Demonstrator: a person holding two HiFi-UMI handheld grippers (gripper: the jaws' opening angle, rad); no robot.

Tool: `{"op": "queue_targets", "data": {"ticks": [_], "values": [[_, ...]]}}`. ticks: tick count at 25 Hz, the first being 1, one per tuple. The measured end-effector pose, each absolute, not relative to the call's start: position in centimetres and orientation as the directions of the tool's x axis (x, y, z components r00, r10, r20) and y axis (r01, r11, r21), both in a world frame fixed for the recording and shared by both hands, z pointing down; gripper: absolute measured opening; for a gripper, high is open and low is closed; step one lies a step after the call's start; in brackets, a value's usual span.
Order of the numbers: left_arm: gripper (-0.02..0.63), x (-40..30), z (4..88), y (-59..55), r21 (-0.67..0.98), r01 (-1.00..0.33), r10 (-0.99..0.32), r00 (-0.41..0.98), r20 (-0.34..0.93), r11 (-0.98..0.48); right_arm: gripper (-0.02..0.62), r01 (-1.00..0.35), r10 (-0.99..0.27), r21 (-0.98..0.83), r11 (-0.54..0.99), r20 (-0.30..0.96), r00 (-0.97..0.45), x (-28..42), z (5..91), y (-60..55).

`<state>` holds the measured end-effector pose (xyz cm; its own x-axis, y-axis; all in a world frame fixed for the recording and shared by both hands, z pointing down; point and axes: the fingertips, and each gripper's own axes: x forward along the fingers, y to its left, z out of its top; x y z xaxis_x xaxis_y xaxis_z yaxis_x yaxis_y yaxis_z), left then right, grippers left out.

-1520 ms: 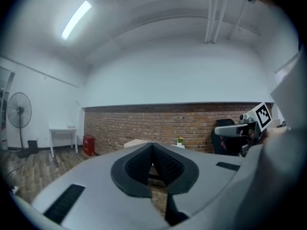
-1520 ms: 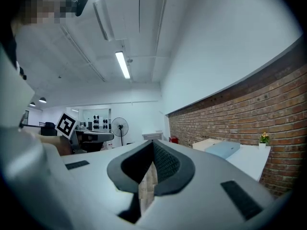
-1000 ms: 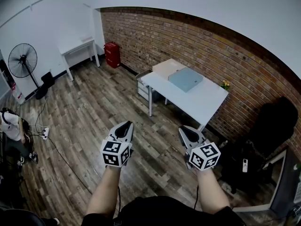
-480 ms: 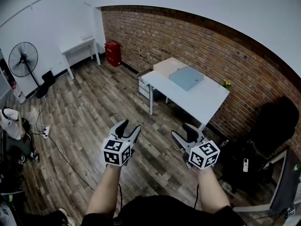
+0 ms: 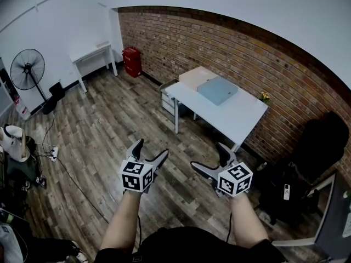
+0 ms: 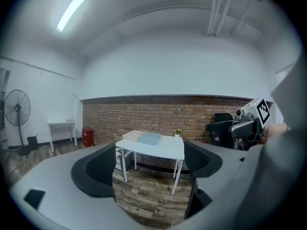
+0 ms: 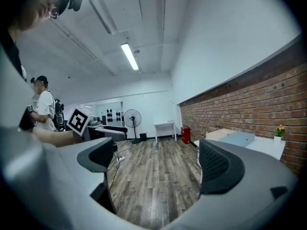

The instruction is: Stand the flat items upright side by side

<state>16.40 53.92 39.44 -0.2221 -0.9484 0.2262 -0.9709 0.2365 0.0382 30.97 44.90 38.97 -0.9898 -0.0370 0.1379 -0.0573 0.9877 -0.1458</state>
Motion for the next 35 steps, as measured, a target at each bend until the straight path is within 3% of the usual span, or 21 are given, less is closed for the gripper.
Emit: {"op": "queue_targets", "data": {"ticks": [4, 27, 35], "values": [[0.478, 16.7, 39.3, 53.7, 0.039, -0.97, -0.949, -0.225, 0.223, 0.239, 0.586, -0.044, -0.022, -0.185, 0.982, 0.122, -0.992, 31.1, 38.9, 44.9], [0.508, 23.2, 40.1, 49.7, 0.046, -0.98, -0.958, -0.181, 0.222, 0.196, 0.586, -0.111, -0.076, -0.241, 0.964, 0.15, -0.986, 39.7, 41.6, 40.6], [0.508, 20.7, 41.6, 45.9, 0.074, -0.983, -0.961, -0.148, 0.233, 0.17, 0.584, -0.128, -0.09, -0.27, 0.954, 0.149, -0.985, 37.2, 42.4, 36.6]]}}
